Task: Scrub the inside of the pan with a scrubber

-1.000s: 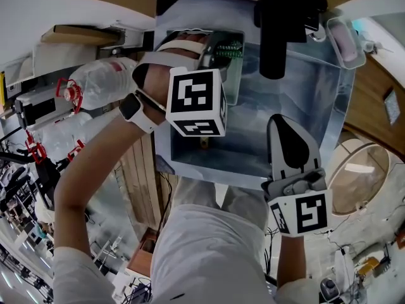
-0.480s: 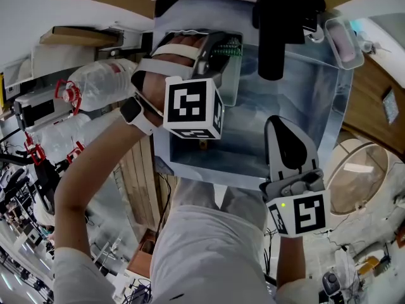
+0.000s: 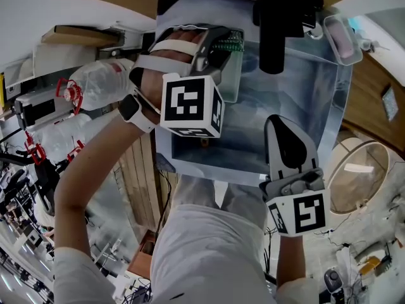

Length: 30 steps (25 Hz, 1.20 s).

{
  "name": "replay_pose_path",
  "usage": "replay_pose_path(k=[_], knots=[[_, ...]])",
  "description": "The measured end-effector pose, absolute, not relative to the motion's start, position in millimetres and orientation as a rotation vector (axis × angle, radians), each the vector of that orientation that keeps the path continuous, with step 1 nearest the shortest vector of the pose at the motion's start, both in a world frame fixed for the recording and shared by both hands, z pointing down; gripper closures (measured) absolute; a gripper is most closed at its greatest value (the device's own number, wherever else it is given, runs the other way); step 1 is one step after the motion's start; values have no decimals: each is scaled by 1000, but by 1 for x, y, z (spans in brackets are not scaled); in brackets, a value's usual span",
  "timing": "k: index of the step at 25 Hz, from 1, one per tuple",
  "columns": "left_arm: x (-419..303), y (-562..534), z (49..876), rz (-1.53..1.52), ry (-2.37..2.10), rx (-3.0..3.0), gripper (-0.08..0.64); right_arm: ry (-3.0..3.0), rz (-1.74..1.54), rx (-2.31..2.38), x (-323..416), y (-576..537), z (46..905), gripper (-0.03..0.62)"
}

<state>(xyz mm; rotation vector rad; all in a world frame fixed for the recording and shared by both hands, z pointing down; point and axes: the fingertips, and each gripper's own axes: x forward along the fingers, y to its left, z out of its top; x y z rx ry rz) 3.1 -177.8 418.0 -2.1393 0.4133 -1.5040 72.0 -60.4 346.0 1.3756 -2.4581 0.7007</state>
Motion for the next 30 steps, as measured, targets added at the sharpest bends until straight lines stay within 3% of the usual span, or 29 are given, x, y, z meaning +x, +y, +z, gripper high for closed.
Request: replay_pose_path(k=[12, 30], knots=[[-9, -176, 394, -1487, 484, -2163, 402, -2467, 684, 1397, 70, -54, 335, 583], [-29, -161, 448, -1500, 423, -2111, 400, -2449, 706, 1368, 59, -44, 349, 583]])
